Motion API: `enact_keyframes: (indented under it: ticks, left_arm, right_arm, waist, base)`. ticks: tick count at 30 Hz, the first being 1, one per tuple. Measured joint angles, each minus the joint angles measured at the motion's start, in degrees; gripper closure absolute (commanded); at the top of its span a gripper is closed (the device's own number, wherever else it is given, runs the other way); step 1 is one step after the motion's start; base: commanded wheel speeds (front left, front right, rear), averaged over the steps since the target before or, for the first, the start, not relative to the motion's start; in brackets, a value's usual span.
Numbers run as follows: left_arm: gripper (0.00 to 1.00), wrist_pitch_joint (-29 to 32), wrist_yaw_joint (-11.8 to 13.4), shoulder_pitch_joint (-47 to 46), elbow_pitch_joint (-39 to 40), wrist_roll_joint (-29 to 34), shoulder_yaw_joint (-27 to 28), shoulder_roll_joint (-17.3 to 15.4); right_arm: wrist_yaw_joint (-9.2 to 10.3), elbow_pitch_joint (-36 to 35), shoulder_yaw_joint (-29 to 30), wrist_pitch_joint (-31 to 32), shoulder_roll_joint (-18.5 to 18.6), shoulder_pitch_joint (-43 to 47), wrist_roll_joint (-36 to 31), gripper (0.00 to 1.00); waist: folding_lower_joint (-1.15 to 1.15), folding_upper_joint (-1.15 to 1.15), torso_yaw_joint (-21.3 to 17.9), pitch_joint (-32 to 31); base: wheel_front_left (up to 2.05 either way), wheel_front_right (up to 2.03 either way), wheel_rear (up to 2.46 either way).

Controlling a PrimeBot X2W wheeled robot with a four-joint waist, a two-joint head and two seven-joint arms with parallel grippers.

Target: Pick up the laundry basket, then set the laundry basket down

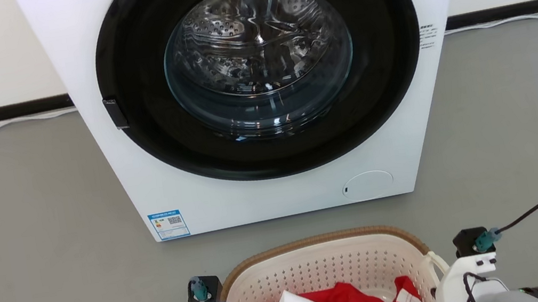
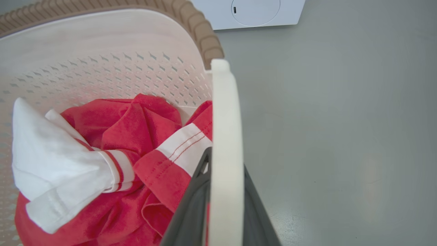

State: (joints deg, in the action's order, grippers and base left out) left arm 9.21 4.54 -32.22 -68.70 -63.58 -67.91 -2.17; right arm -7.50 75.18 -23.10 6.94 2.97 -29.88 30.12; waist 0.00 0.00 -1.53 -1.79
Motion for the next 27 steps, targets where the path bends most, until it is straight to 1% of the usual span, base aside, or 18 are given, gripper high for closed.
enact_keyframes:
  ticks: [3, 10, 27]
  left_arm:
    - [1.00, 1.3, -0.1, 0.1, 0.1, -0.6, -0.6, -0.1]
    - [1.00, 1.4, -0.1, 0.2, 0.2, -1.6, -1.3, -0.3]
    - [1.00, 1.5, -0.6, 0.2, -0.4, -3.1, -2.7, -0.4]
  right_arm:
    - [0.00, 0.0, -1.6, 0.7, 0.1, 0.5, 1.6, 1.00]
    - [0.01, -0.1, -4.7, 1.1, 0.2, 0.5, 4.1, 1.00]
    - [0.02, 0.0, -8.5, 1.1, 0.3, 0.4, 7.9, 1.00]
  waist:
    - [0.00, 0.00, -0.4, -0.5]
    - [0.00, 0.00, -1.0, -0.9]
    - [0.00, 0.00, -1.0, -0.2]
  base:
    - [0.00, 0.00, 0.00]
    - [0.00, 0.00, 0.00]
    - [0.00, 0.00, 0.00]
